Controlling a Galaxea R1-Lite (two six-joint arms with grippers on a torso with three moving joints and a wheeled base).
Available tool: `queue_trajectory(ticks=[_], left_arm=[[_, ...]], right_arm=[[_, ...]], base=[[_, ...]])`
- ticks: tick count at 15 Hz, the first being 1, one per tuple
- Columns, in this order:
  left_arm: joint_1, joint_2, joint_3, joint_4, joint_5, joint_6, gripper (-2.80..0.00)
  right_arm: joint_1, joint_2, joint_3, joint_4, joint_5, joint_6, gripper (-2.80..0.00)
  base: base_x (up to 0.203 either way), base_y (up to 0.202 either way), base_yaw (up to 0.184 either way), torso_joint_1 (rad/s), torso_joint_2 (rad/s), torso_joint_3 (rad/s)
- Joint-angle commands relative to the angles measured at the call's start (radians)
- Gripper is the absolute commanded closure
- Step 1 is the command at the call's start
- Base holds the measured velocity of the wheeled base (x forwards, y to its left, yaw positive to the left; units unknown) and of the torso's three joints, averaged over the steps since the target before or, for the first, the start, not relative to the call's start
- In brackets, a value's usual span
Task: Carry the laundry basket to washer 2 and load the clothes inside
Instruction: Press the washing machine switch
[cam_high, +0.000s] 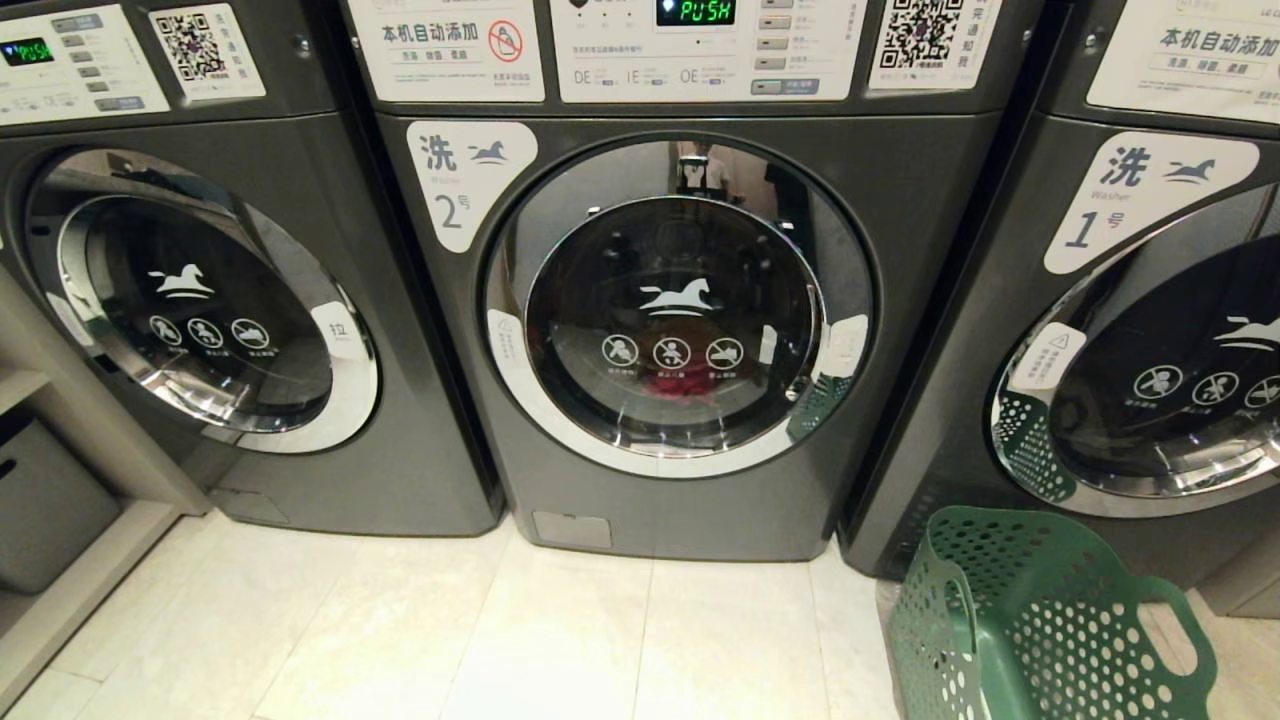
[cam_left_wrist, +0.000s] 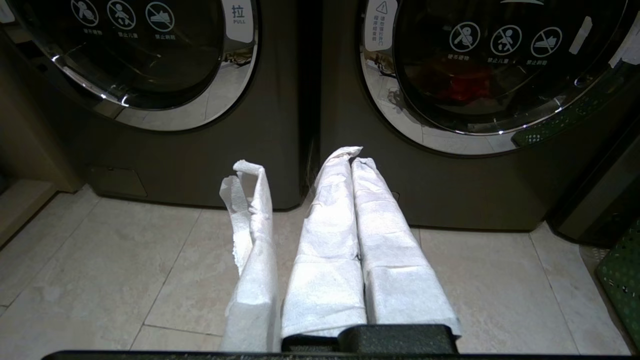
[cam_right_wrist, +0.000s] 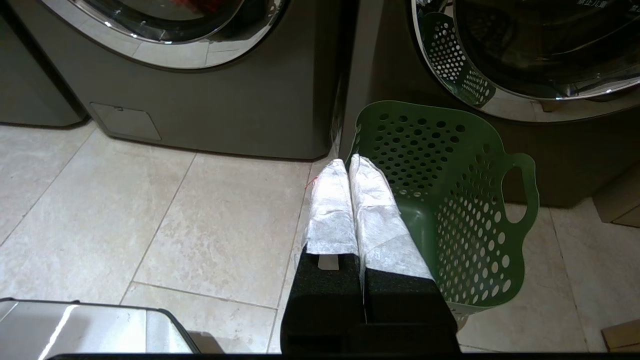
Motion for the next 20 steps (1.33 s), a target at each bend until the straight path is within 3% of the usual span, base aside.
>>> queue_trajectory(ticks=[1, 12, 20], left_arm=[[0.0, 0.0, 0.04, -0.002, -0.001, 0.012, 0.0], [0.0, 0.0, 0.04, 0.0, -0.004, 0.016, 0.0], [0.0, 0.0, 0.04, 0.0, -0.004, 0.022, 0.0]], right_arm=[[0.001, 0.001, 0.0, 0.001, 0.001, -0.001, 0.0], [-0.001, 0.001, 0.0, 0.001, 0.001, -0.017, 0.0], [0.0, 0.001, 0.003, -0.001, 0.005, -0.056, 0.0]], base=[[0.0, 0.0, 0.0, 0.0, 0.0, 0.0], [0.153, 0.0, 0.001, 0.003, 0.0, 0.002], [0.0, 0.0, 0.0, 0.006, -0.04, -0.062]])
